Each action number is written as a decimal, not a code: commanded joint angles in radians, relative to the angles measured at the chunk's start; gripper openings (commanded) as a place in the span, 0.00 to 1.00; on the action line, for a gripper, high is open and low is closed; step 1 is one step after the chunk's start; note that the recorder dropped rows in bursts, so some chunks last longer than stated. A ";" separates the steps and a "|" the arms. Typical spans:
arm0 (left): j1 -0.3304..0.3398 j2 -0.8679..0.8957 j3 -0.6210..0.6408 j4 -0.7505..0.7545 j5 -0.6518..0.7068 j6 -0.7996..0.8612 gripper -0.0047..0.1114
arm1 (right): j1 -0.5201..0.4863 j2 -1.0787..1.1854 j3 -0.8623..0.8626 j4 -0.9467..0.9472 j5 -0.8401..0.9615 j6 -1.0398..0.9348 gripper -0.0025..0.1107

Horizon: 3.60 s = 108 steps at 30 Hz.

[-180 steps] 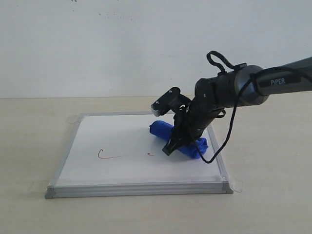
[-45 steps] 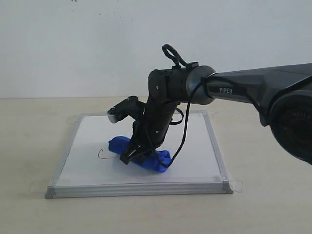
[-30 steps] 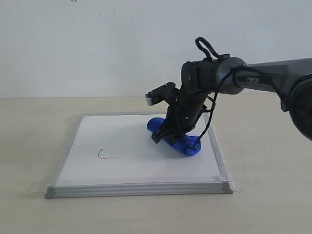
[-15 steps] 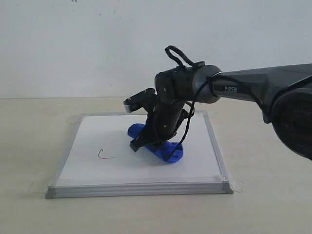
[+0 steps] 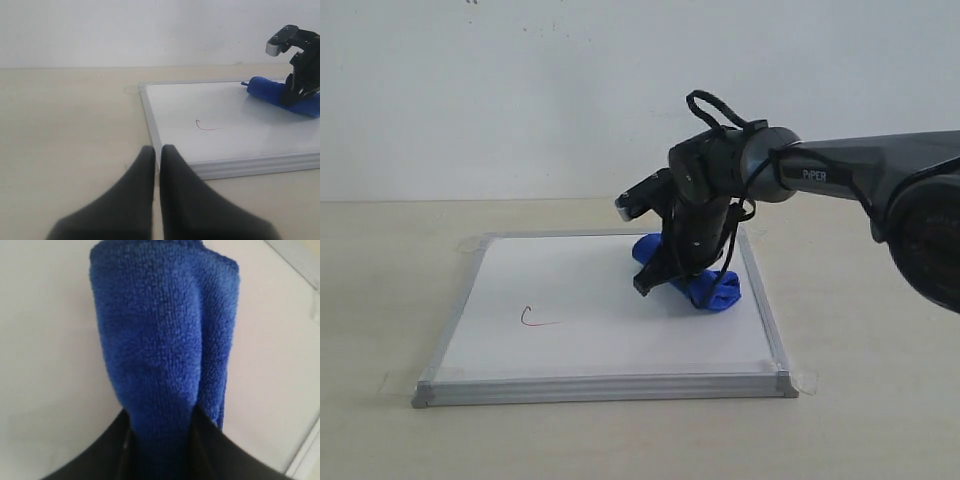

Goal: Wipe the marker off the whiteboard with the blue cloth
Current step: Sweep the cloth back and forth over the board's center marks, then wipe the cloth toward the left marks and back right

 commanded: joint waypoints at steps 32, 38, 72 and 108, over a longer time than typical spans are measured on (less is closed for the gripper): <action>-0.004 -0.003 0.003 -0.006 -0.008 0.002 0.07 | 0.141 0.072 -0.135 0.259 0.132 -0.076 0.02; -0.004 -0.003 0.003 -0.006 -0.008 0.002 0.07 | 0.218 0.072 -0.135 0.387 0.205 -0.236 0.02; -0.004 -0.003 0.003 -0.006 -0.008 0.002 0.07 | 0.108 0.087 -0.144 0.090 0.065 0.042 0.02; -0.004 -0.003 0.003 -0.006 -0.008 0.002 0.07 | 0.176 0.142 -0.203 0.368 0.001 -0.125 0.02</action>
